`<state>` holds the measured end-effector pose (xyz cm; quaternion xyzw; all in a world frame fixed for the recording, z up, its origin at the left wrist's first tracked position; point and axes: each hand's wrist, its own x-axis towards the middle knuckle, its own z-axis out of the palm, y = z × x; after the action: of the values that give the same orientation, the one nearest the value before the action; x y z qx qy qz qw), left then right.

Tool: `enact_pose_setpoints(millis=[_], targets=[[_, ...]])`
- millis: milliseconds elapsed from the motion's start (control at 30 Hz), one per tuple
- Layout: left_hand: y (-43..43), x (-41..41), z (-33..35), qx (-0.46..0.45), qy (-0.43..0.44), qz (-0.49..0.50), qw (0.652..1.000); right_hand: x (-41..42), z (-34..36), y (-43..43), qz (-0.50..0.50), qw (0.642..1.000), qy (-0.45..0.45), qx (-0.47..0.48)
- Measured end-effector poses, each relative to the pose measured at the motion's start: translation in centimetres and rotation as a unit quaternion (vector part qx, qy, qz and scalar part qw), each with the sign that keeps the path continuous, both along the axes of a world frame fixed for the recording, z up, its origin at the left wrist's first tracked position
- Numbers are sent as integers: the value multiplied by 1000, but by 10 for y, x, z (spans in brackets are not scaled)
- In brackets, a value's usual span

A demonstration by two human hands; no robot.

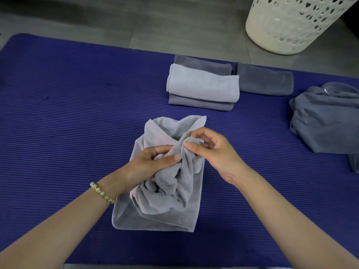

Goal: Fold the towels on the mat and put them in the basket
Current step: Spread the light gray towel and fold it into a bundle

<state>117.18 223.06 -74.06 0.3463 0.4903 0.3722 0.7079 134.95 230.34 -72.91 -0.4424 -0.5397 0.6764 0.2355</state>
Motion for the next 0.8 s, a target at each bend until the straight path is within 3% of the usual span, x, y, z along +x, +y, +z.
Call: enact_pose_setpoints(millis=[133,267,467,633,800], targets=[[1,2,11,26,66,-10,997,5,11,-4,-25,999,-9,35],[3,3,46,93,164,97,977,22,57,-2,-86,993,-29,68],[-11,-11,135,120,145,214,959,65,165,-12,-130,974,-77,166],[-49,-21,220,173,151,354,906,117,243,-46,-194,948,-104,229],[-87,-42,287,204,141,445,861,167,309,-88,-265,931,-60,243]])
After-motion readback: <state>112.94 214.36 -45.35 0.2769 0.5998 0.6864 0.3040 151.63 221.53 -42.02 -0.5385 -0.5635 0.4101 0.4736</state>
